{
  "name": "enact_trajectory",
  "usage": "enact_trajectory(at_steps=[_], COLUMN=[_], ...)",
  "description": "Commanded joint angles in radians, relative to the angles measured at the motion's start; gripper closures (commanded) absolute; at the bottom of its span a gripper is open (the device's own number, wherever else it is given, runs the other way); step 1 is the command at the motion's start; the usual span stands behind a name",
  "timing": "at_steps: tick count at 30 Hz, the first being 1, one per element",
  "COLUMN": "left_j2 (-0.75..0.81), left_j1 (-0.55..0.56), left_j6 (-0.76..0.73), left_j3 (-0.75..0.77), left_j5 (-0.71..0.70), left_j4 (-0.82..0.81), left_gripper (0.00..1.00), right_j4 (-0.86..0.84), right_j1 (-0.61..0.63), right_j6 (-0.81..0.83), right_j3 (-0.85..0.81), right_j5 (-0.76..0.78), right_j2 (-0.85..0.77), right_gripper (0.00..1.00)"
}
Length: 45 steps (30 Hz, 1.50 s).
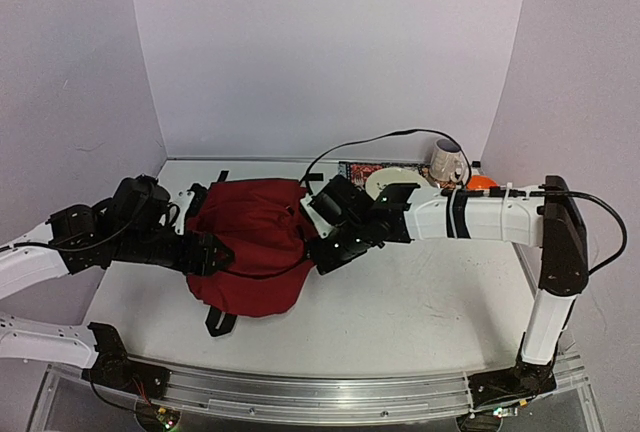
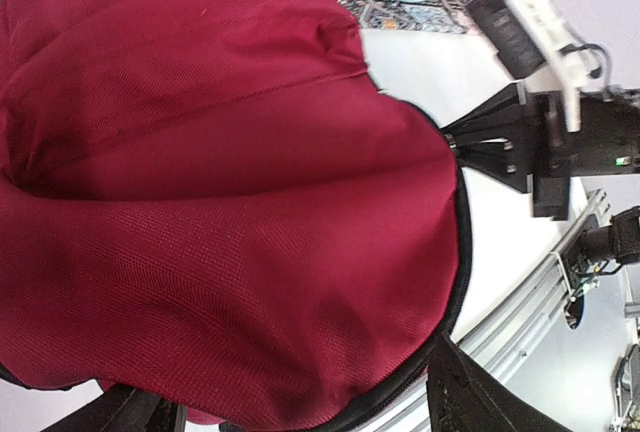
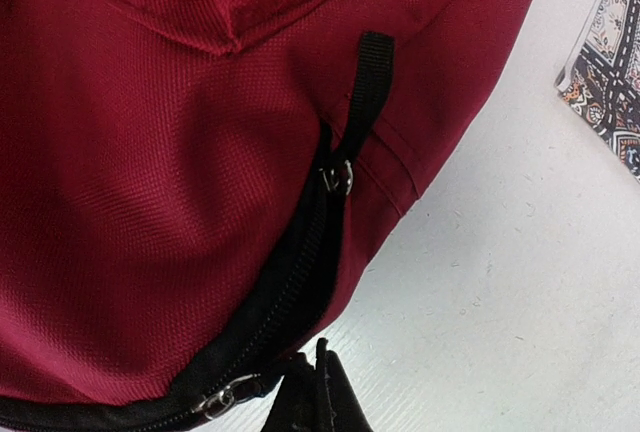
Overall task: Pack the student bag
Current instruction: Hold the largest pocket of the student bag.
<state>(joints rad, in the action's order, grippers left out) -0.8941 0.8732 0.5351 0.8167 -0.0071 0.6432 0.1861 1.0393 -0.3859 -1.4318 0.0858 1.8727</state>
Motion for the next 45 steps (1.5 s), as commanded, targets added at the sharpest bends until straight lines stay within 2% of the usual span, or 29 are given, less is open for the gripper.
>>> enact_trajectory(at_steps=[1, 3, 7, 10, 13, 15, 21, 24, 36, 41, 45], left_j2=[-0.02, -0.016, -0.02, 0.002, 0.012, -0.012, -0.081, -0.129, -0.396, -0.52, -0.59], left_j1=[-0.002, -0.002, -0.002, -0.002, -0.002, -0.002, 0.011, 0.055, 0.361, 0.439, 0.45], left_j6=[-0.158, -0.177, -0.151, -0.151, -0.177, -0.194, -0.192, -0.17, -0.111, -0.081, -0.07], left_j3=[0.137, 0.206, 0.335, 0.352, 0.335, 0.318, 0.189, 0.175, 0.224, 0.234, 0.251], left_j5=[0.003, -0.096, -0.342, -0.374, -0.313, -0.214, 0.117, 0.128, -0.252, -0.384, -0.491], left_j4=[-0.103, -0.028, 0.228, 0.302, 0.306, 0.274, -0.021, -0.103, -0.13, -0.12, -0.111], left_gripper=[0.16, 0.15, 0.11, 0.1, 0.1, 0.1, 0.11, 0.12, 0.22, 0.28, 0.34], right_j4=[0.026, 0.026, 0.023, 0.021, 0.021, 0.018, 0.016, 0.015, 0.015, 0.015, 0.015], right_j1=[0.003, 0.003, 0.003, 0.003, 0.003, 0.003, 0.003, 0.003, 0.002, 0.003, 0.003], right_j6=[-0.001, -0.003, -0.005, -0.004, 0.0, 0.002, 0.002, -0.006, -0.011, -0.012, -0.01], right_j3=[0.016, 0.021, 0.036, 0.031, 0.023, 0.019, 0.016, 0.023, 0.018, 0.013, 0.012], right_j5=[0.014, 0.011, 0.011, 0.008, 0.002, 0.001, 0.001, -0.005, -0.015, -0.026, -0.033], right_j2=[-0.059, -0.063, -0.068, -0.062, -0.055, -0.055, -0.051, -0.054, -0.055, -0.054, -0.06], right_gripper=[1.0, 1.0, 1.0, 1.0, 1.0, 1.0, 1.0, 1.0, 1.0, 1.0, 1.0])
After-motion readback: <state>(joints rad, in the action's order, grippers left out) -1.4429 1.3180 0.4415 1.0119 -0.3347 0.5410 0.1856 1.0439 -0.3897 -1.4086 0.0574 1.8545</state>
